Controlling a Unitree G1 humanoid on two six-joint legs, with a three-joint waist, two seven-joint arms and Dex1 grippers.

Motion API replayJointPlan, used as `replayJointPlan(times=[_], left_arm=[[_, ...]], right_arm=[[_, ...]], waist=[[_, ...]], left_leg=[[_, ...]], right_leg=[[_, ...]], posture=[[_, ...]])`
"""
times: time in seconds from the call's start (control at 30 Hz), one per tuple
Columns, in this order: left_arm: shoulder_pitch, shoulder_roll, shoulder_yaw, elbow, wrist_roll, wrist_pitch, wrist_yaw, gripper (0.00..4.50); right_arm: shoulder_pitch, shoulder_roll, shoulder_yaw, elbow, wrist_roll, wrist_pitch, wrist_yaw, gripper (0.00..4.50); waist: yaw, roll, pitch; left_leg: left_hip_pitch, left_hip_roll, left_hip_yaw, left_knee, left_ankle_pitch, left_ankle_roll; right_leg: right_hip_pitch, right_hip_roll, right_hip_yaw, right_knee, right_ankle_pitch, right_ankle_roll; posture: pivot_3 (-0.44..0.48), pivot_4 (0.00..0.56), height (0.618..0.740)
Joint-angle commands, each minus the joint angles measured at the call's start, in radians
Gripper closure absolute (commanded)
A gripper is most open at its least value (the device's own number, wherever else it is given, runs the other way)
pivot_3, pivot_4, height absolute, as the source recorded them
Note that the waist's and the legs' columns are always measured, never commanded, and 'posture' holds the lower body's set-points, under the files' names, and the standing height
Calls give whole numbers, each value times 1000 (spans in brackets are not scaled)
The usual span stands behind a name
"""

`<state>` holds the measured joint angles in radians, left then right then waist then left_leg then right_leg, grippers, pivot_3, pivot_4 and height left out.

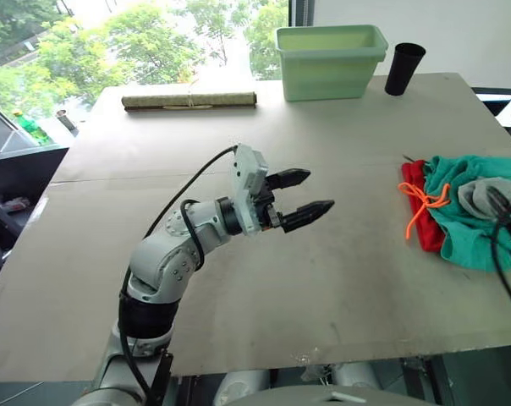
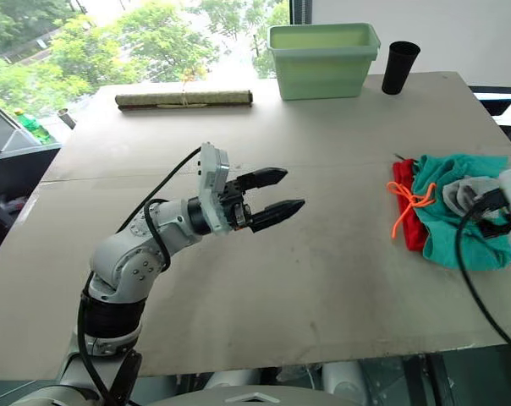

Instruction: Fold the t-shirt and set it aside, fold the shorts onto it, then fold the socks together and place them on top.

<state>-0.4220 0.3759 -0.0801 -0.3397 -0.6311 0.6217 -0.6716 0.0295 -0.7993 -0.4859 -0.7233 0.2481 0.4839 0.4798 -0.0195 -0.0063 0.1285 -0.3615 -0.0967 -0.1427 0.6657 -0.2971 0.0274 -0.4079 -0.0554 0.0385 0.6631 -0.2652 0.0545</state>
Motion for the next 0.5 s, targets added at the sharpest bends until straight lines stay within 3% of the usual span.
replayJointPlan(times=[0.03,0.13,0.2,0.3,0.4,0.5], left_arm=[[31,22,80,-23,-53,8,-11,0],[88,90,134,-83,-107,35,-53,0],[166,182,189,-156,-160,78,-95,0],[309,319,294,-239,-217,109,-178,0],[480,422,425,-280,-249,118,-247,0],[648,470,547,-287,-231,96,-314,0]], right_arm=[[-106,14,119,47,82,-79,96,34],[-156,13,216,86,205,11,203,34],[-144,-17,230,103,285,66,286,34],[-62,-57,145,129,348,77,381,34],[132,-97,-3,131,350,45,502,34],[292,-82,-130,126,332,3,568,34]], waist=[[0,-2,1],[9,-5,3],[17,-5,3],[22,-5,3],[40,-4,3],[44,-3,4]], left_leg=[[0,0,0,0,0,0],[-1,3,-2,-1,0,0],[-4,3,-3,-2,0,0],[-8,2,-3,-2,-1,2],[-7,3,-2,-4,-2,3],[-6,3,-2,-4,-3,4]], right_leg=[[0,0,1,0,0,0],[-1,1,1,-2,0,0],[-3,1,0,-3,0,-1],[-5,0,0,-7,0,0],[-4,0,0,-10,0,0],[-2,-1,0,-10,0,-1]], posture=[[0,150,740],[0,150,740],[0,150,740],[0,150,740],[0,150,740],[0,150,740]])
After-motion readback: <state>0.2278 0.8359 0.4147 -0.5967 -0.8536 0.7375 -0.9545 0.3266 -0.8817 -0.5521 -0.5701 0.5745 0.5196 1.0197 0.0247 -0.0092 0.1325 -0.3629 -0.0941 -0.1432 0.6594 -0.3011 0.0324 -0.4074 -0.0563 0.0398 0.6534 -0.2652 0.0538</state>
